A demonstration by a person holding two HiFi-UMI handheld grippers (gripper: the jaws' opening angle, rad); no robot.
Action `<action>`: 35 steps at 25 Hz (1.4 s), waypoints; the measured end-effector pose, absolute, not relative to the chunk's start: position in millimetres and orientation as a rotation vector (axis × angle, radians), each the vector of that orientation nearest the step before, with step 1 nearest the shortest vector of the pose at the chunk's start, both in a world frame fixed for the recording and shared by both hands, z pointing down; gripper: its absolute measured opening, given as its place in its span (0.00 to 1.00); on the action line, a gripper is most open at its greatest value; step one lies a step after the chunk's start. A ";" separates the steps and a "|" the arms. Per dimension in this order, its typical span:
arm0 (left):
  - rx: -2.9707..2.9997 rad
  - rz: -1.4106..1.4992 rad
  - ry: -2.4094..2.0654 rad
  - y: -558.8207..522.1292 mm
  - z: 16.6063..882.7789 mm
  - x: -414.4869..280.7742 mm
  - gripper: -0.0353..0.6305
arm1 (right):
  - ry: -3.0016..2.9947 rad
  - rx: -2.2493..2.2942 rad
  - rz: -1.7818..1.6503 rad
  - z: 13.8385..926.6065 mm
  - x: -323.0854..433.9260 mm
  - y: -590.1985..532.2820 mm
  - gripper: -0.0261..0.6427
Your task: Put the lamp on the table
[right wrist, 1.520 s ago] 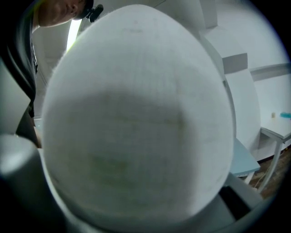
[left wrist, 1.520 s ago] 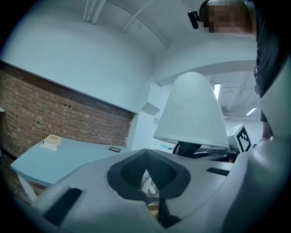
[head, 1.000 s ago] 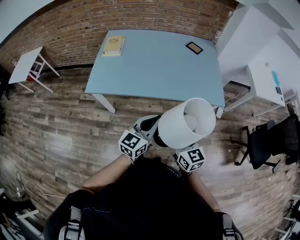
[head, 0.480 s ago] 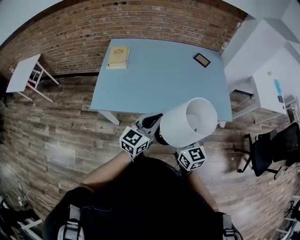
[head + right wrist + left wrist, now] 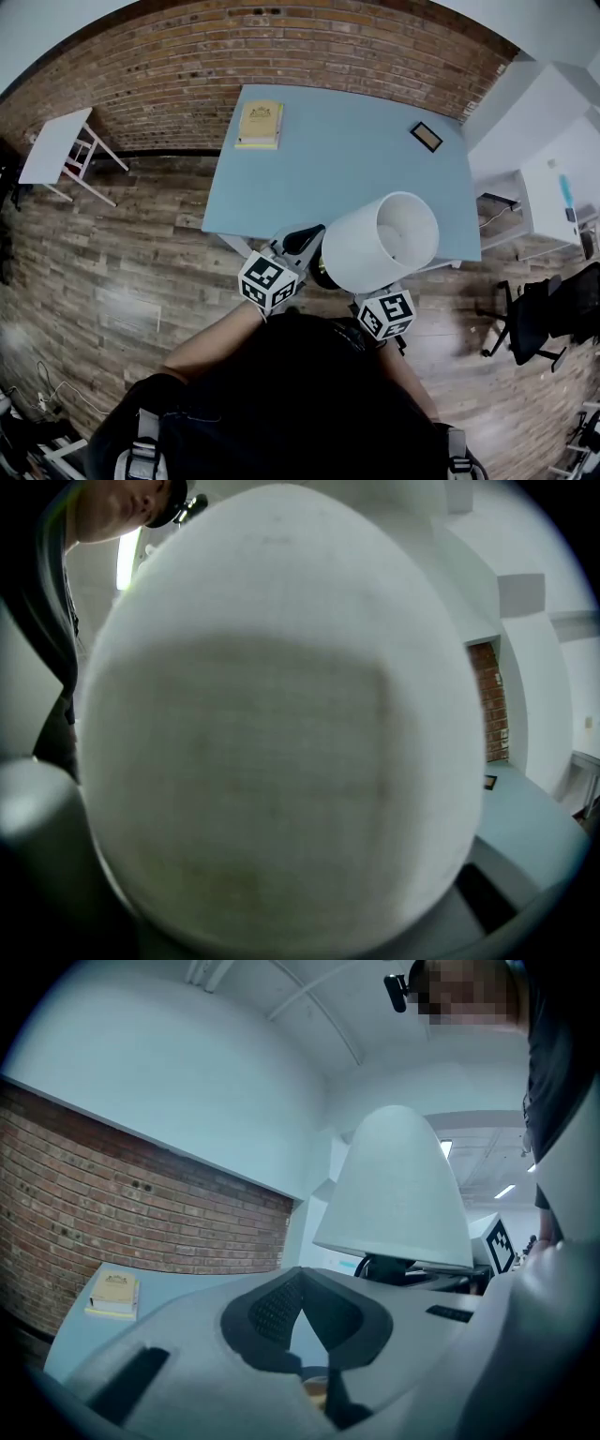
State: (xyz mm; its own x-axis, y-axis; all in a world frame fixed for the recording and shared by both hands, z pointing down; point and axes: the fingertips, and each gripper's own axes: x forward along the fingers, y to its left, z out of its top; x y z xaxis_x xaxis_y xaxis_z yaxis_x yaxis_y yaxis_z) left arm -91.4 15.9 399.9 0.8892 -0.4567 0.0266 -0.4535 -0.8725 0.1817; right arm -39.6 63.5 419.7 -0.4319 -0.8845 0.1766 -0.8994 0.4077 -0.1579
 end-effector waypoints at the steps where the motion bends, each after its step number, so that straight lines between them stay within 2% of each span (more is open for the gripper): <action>1: 2.871 -0.028 -0.705 13.4 400.1 -95.4 0.07 | -2.582 1.632 0.354 419.6 -43.0 60.5 0.21; 11: 2.847 -0.005 -0.769 -7.2 409.4 -110.3 0.07 | -2.613 1.557 0.365 426.1 -58.6 34.3 0.21; 21: 2.838 0.011 -0.883 -40.6 410.1 -98.3 0.07 | -2.661 1.479 0.369 430.0 -40.0 -4.8 0.21; 28: 2.798 0.024 -0.942 -75.0 416.5 -63.0 0.07 | -2.682 1.410 0.394 435.8 -4.0 -39.4 0.21; 35: 2.785 0.001 -0.962 -118.7 413.9 4.2 0.07 | -2.694 1.356 0.361 429.0 57.8 -82.3 0.21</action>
